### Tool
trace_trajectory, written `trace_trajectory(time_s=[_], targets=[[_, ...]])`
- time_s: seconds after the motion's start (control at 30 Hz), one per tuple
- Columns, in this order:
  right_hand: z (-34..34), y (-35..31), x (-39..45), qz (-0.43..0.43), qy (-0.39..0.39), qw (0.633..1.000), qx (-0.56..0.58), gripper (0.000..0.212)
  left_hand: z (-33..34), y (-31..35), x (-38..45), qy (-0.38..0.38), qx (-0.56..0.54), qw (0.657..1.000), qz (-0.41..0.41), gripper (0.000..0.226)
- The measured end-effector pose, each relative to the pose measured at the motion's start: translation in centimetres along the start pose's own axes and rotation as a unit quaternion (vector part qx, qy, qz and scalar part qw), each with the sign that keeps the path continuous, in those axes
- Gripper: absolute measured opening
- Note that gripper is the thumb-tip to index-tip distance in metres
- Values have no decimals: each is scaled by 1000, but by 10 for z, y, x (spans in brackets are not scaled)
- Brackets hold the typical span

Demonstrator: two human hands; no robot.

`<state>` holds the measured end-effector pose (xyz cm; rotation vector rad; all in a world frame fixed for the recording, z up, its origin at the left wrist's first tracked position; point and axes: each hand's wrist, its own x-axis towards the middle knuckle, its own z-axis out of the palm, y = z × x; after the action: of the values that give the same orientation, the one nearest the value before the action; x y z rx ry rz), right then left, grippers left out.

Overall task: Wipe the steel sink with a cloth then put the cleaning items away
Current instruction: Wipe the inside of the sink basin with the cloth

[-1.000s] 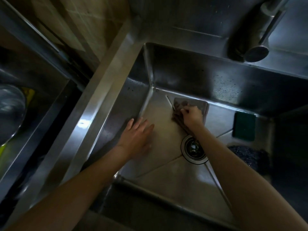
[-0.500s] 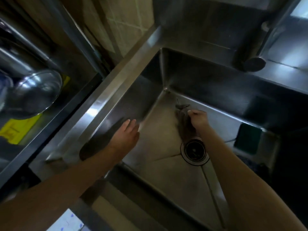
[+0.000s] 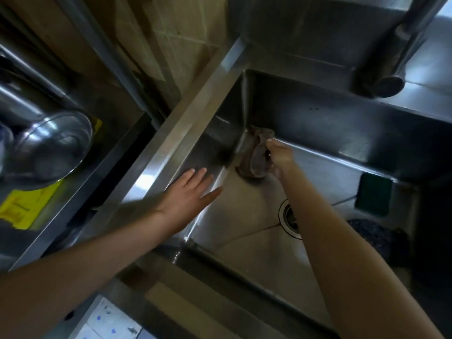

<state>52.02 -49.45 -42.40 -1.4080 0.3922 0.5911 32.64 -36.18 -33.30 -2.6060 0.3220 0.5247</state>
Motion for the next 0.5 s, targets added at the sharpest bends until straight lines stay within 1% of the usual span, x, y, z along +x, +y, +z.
trace_trajectory(time_s=[0.07,0.17,0.23,0.3,0.33,0.4,0.47,0.5], targets=[[2,1,2,9,-9,1000,4,24,4,3,0,-44,-2,999,-8,86],[10,2,8,13,-7,1000,4,26,11,3,-1,-29,-57,997,-40,90],[17,3,14,-8,-9,1000,-18,27,10,5,-1,-48,-68,996,-25,94],[20,-1,17,-10,-11,1000,-28,19,17,12,6,-29,-98,995,-6,91],[21,-4,21,-6,-11,1000,-16,17,17,20,12,-40,-119,992,-10,89],[20,-10,29,8,-11,1000,19,18,17,45,26,-80,-188,978,-48,86],[21,-17,33,13,-25,999,39,11,9,69,37,-127,-259,953,-95,82],[23,-21,34,17,-27,998,44,16,4,78,41,-120,-268,950,-110,80]])
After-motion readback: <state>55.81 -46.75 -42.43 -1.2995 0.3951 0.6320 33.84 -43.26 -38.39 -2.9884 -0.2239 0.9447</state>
